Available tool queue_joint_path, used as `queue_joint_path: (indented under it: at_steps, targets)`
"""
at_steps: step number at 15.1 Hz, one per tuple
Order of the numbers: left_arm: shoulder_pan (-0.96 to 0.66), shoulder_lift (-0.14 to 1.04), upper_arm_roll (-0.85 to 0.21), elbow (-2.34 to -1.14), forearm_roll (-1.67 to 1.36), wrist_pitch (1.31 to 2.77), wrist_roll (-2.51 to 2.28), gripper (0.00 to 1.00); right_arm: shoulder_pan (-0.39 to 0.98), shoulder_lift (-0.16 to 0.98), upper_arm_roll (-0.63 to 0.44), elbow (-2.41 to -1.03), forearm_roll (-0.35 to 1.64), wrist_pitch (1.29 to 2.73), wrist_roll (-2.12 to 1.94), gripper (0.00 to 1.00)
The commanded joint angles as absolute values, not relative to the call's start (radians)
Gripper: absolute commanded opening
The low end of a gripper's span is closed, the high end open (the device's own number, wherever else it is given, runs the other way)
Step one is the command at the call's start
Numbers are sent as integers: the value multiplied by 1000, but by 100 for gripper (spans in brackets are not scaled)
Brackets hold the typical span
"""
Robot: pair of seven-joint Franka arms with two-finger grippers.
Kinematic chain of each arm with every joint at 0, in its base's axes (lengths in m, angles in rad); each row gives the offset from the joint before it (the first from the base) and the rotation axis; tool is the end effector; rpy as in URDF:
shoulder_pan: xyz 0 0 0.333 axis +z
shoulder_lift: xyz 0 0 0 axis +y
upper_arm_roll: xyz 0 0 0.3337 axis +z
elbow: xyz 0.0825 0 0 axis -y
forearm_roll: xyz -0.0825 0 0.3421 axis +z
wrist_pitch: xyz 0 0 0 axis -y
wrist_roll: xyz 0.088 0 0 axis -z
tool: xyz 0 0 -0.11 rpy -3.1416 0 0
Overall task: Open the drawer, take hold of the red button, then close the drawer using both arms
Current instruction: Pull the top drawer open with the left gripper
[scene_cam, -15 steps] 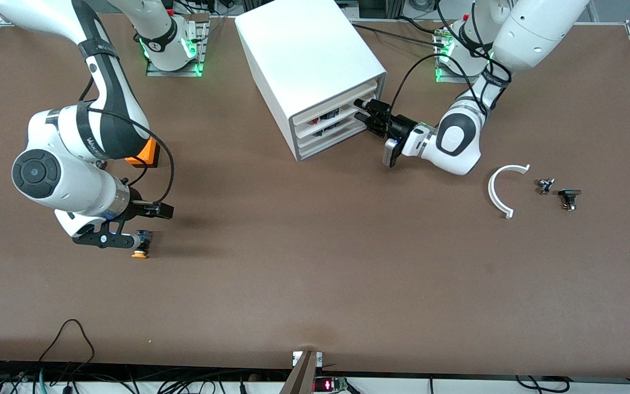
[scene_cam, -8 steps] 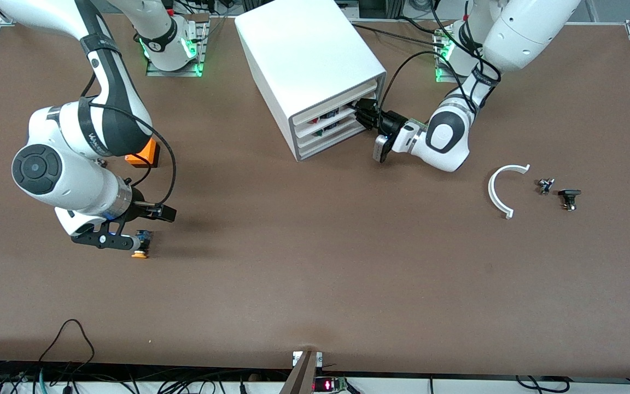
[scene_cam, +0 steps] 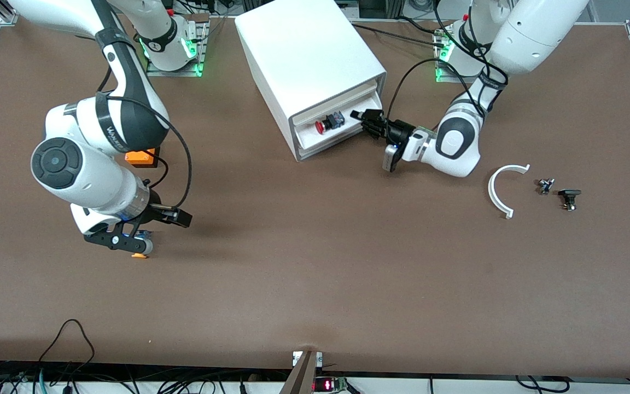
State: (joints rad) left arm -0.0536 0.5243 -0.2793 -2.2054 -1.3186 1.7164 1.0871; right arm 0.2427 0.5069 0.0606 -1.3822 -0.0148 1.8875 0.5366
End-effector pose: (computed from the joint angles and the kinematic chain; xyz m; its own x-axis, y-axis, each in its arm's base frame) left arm 0.4197 -0.2434 0.2182 0.8958 -0.4432 -0.0330 -0.0150 -0.1044 0.9944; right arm 0.6447 0.1917 0.4463 0.9722 -0.2340 -0.0085 -0.2341 -0.9721 -0.0128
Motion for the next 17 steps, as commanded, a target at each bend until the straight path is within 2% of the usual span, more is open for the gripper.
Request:
queue_joint_path:
  at_steps: [1,5,10,11,12,17]
  targets:
    - [-51,551,-236,-2128,-1310,1713,1013,0,278,543,58,-1307,-14,1852,621,99]
    - [-51,623,-166,-2019,-1226,1713,980,0,320,569,58,-1256,-14,1852,738,99]
    - [-51,643,-138,-1970,-1224,1713,950,0,382,609,58,-1183,-15,1850,888,99]
    - [-51,643,-138,-1968,-1224,1713,940,40,397,621,58,-1161,-15,1850,919,99]
    - [-49,643,-140,-1968,-1226,1721,940,99,411,632,58,-1145,-15,1850,949,99]
    - [-25,585,-135,-1950,-1212,1733,788,100,479,681,58,-1082,-14,1853,1116,99]
